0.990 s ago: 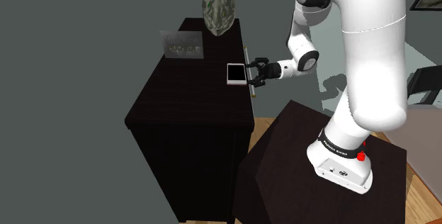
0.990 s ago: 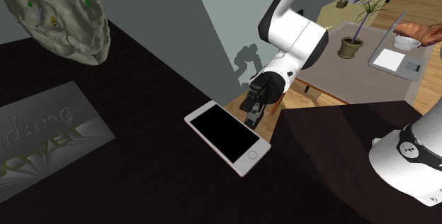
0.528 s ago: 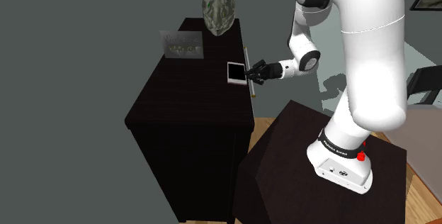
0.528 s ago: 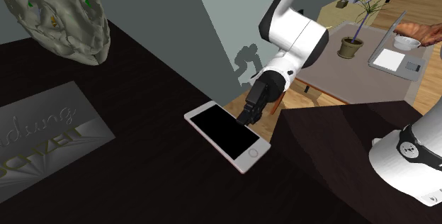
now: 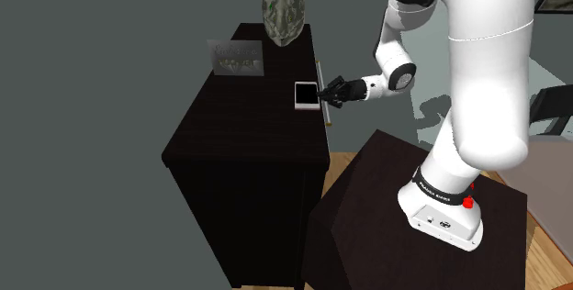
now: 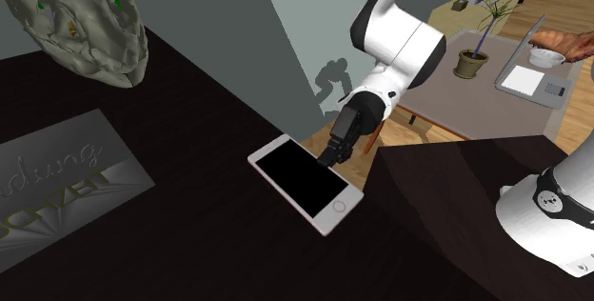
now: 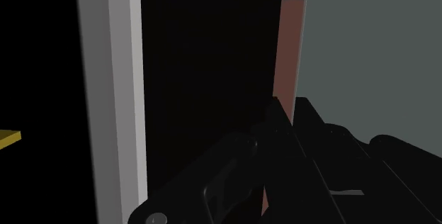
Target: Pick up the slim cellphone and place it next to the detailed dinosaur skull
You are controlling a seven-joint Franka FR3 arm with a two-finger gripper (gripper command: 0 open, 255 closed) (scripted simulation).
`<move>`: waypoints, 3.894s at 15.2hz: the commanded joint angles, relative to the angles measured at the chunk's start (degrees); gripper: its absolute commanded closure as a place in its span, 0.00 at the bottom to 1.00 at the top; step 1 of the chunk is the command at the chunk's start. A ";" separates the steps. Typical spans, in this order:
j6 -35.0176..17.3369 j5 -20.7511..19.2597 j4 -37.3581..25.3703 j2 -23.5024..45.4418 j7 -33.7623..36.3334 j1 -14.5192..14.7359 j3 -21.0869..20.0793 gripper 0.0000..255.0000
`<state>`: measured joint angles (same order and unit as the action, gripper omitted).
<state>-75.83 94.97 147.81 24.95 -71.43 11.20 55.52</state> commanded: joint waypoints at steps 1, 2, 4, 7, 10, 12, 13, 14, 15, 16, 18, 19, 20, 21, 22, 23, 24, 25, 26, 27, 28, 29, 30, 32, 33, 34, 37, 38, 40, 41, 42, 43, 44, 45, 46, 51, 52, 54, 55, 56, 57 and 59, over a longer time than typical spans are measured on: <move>0.37 -0.86 0.33 -2.82 1.06 1.08 0.65 1.00; -0.55 -1.43 0.60 -4.27 1.67 1.49 1.17 1.00; -2.27 -2.48 1.12 -7.04 2.95 2.77 2.66 1.00; -5.32 -4.23 1.81 -11.59 4.97 4.70 4.81 1.00; -9.01 -6.25 2.43 -16.73 7.16 6.49 6.69 1.00; -11.86 -7.75 2.80 -20.53 8.73 7.42 7.58 1.00; -13.38 -8.55 2.98 -22.51 9.55 7.77 7.87 1.00; -14.94 -9.36 3.15 -24.53 10.40 7.99 8.03 1.00; -16.50 -10.18 3.31 -26.55 11.27 8.07 8.01 1.00; -18.04 -10.99 3.46 -28.55 12.17 8.02 7.84 1.00; -20.92 -12.52 3.74 -32.34 14.01 7.55 7.10 1.00; -22.25 -13.24 3.86 -34.11 14.95 7.22 6.61 1.00; -23.45 -13.90 3.97 -35.76 15.90 6.75 5.98 1.00; -24.56 -14.52 4.07 -37.32 16.84 6.25 5.30 1.00; -25.59 -15.11 4.15 -38.79 17.79 5.74 4.62 1.00; -26.52 -15.65 4.22 -40.17 18.73 5.20 3.89 1.00; -27.39 -16.16 4.28 -41.48 19.68 4.68 3.17 1.00; -28.19 -16.64 4.33 -42.72 20.62 4.15 2.44 1.00; -28.92 -17.10 4.35 -43.89 21.56 3.63 1.72 1.00; -29.60 -17.52 4.37 -45.01 22.49 3.12 1.00 1.00; -30.23 -17.92 4.37 -46.07 23.42 2.63 0.30 1.00; -30.81 -18.30 4.36 -47.09 24.35 2.15 -0.40 1.00; -31.34 -18.66 4.33 -48.05 25.27 1.68 -1.09 1.00; -32.30 -19.33 4.24 -49.86 27.09 0.79 -2.43 1.00; -32.73 -19.64 4.17 -50.71 28.00 0.38 -3.08 1.00; -33.13 -19.93 4.09 -51.52 28.90 -0.02 -3.72 1.00; -34.14 -20.73 3.76 -53.76 31.56 -1.15 -5.58 1.00; -34.44 -20.98 3.62 -54.46 32.43 -1.49 -6.16 1.00; -34.96 -21.43 3.31 -55.75 34.16 -2.13 -7.31 1.00; -35.20 -21.65 3.13 -56.37 35.02 -2.43 -7.86 1.00; -35.41 -21.86 2.94 -56.96 35.87 -2.71 -8.40 1.00; -35.61 -22.06 2.74 -57.52 36.72 -2.98 -8.93 1.00; -35.80 -22.25 2.53 -58.06 37.55 -3.24 -9.45 1.00; -35.96 -22.43 2.30 -58.58 38.38 -3.48 -9.96 1.00; -36.12 -22.61 2.06 -59.08 39.21 -3.72 -10.45 1.00; -36.71 -23.41 0.69 -61.28 43.24 -4.72 -12.78 1.00; -36.80 -23.55 0.37 -61.66 44.03 -4.89 -13.21 1.00; -36.95 -23.83 -0.28 -62.38 45.58 -5.20 -14.05 1.00; -37.01 -23.96 -0.63 -62.70 46.35 -5.35 -14.46 1.00; -37.06 -24.09 -0.98 -63.02 47.11 -5.48 -14.86 1.00; -37.10 -24.22 -1.35 -63.31 47.87 -5.61 -15.25 1.00; -37.15 -24.37 -1.79 -63.66 48.77 -5.75 -15.71 1.00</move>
<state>-112.84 70.64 146.10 -38.35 -23.21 5.59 40.22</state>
